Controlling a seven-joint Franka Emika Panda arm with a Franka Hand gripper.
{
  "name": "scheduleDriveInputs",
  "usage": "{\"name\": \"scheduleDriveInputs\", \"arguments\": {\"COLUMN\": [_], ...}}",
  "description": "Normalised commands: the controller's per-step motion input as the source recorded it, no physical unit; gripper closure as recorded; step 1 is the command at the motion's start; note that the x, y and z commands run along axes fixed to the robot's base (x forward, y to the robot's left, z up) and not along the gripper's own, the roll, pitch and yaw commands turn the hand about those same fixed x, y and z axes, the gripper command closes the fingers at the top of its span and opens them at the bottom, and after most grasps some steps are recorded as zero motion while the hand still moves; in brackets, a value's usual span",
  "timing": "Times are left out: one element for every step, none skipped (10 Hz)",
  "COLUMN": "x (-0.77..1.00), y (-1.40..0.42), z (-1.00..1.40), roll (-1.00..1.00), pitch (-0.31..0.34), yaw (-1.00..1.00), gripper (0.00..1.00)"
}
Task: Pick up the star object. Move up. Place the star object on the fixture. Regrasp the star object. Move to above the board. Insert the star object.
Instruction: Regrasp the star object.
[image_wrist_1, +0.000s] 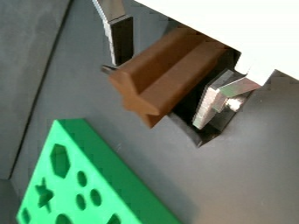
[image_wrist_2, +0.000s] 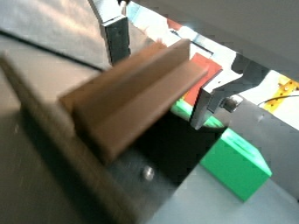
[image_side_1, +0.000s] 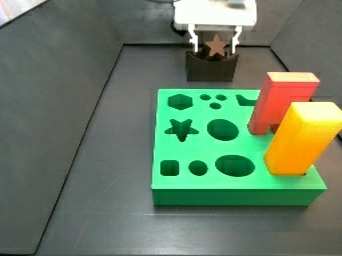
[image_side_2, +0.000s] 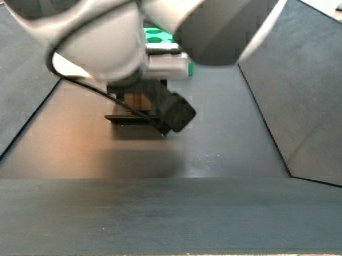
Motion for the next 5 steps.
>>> {"name": "scheduleDriveInputs", "arguments": {"x": [-0.03, -0.04, -0.04, -0.04, -0.04], "y": [0.00, 0.00, 0.00, 0.01, 0.01], "z": [1.00, 1.00, 1.00, 0.90, 0.71], "roll": [0.03, 0.02, 0.02, 0.00, -0.01], "pitch": [-0.086, -0.067, -0.040, 0.000, 0.029], "yaw": [0.06, 0.08, 0.09, 0.09, 0.09], "gripper": [0.00, 0.00, 0.00, 0.00, 0.00]}}
